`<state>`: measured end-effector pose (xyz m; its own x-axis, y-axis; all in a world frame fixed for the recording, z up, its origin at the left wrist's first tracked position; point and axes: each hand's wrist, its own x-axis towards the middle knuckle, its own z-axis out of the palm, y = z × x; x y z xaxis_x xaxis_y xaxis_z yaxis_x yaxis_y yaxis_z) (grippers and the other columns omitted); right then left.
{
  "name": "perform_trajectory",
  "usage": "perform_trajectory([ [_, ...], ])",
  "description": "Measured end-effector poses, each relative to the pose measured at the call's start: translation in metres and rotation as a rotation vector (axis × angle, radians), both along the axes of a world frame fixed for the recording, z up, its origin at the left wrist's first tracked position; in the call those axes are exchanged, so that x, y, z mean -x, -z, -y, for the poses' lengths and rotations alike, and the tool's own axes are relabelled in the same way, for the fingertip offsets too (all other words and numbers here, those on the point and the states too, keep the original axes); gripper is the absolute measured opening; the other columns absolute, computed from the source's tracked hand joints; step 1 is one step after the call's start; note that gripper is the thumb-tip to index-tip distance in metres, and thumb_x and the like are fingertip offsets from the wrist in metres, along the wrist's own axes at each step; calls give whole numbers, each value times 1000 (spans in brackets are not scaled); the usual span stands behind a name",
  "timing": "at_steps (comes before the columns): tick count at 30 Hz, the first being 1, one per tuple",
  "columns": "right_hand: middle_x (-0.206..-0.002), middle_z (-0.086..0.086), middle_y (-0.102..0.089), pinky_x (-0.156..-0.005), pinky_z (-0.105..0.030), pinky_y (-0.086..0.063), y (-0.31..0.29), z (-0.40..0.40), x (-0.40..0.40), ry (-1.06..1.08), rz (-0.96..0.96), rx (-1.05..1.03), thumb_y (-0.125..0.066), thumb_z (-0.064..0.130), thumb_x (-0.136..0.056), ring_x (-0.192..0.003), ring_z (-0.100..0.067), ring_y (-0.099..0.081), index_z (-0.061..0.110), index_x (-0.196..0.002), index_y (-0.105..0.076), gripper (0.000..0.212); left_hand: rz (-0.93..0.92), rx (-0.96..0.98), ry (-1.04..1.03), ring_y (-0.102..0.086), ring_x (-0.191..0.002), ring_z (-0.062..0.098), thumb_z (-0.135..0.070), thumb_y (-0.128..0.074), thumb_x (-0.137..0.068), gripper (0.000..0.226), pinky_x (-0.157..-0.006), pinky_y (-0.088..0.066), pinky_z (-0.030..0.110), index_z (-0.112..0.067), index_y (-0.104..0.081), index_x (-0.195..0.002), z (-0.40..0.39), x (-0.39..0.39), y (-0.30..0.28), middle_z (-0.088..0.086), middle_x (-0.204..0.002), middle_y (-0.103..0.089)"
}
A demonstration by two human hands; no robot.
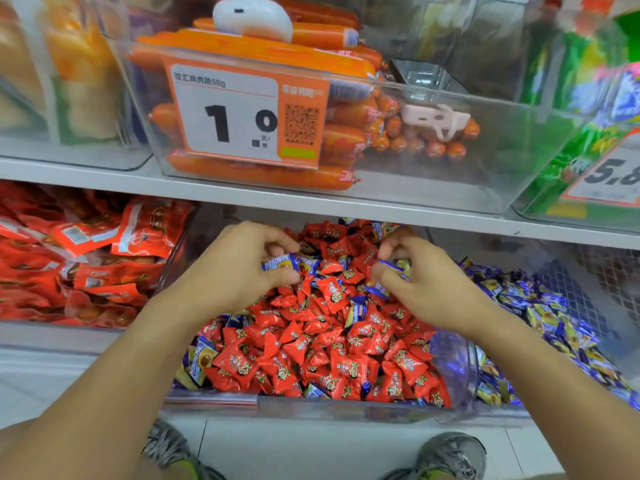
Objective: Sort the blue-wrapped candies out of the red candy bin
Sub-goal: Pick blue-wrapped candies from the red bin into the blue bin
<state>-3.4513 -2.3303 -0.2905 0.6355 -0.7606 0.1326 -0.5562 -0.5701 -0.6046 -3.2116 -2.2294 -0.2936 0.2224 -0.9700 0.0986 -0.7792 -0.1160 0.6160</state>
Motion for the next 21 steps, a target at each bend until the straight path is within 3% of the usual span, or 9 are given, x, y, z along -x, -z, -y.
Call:
perform_trajectory([
  [2,-77,4,-67,-68,-37,-47,-1,-6,-3,-52,16,-14,-58,26,-95,-63,-24,-61,29,-90,-52,8,-75,61,8,-61,-85,3,-27,-76,-83,27,-75,-44,17,-32,-64,-107,2,2,-1,-12,-95,-62],
  [4,-68,3,-64,-63,-35,-46,1,-11,-5,-129,-50,9,-59,36,-94,-59,-13,-57,29,-90,-55,10,-109,61,57,-61,-91,7,-21,-68,-87,26,-84,-49,30,-32,-57,-108,5,10,1,-10,-101,-61],
  [7,-64,11,-52,-61,-31,-37,8,-14,-8,-163,-368,160,-63,61,-84,-65,-6,-50,30,-90,-57,32,-168,-27,107,-64,-81,18,-16,-62,-84,28,-77,-52,43,-30,-54,-106,10,24,4,-6,-96,-61],
  [9,-74,14,-53,-65,-29,-35,8,-14,-10,-133,-494,233,-64,70,-77,-79,-11,-54,33,-99,-59,43,-121,-67,113,-61,-67,21,-23,-63,-82,24,-65,-52,41,-32,-54,-103,14,30,4,-1,-85,-63],
  [12,-97,12,-63,-70,-29,-37,7,-14,-11,-141,-551,281,-65,66,-78,-96,-15,-59,34,-108,-62,44,81,-49,133,-52,-68,3,-47,-66,-85,20,-63,-43,27,-33,-65,-98,18,36,7,-16,-76,-57],
  [14,-92,12,-63,-69,-30,-38,5,-13,-9,-156,-543,296,-65,60,-82,-91,-15,-58,32,-99,-60,33,198,-87,163,-49,-79,5,-52,-65,-86,30,-70,-39,27,-31,-68,-107,19,36,11,-19,-82,-47],
  [17,-65,7,-55,-59,-24,-38,-3,-10,-1,-169,-369,158,-67,55,-84,-65,-7,-51,25,-84,-54,33,331,-199,225,-53,-106,20,-53,-64,-87,46,-90,-45,35,-37,-58,-129,22,32,12,-3,-106,-52],
  [21,-52,6,-43,-52,-20,-34,-10,-7,-4,-88,-210,52,-55,52,-93,-53,-2,-48,20,-88,-52,33,381,-282,260,-49,-111,25,-53,-68,-84,53,-94,-44,39,-41,-54,-134,29,29,14,0,-106,-45],
])
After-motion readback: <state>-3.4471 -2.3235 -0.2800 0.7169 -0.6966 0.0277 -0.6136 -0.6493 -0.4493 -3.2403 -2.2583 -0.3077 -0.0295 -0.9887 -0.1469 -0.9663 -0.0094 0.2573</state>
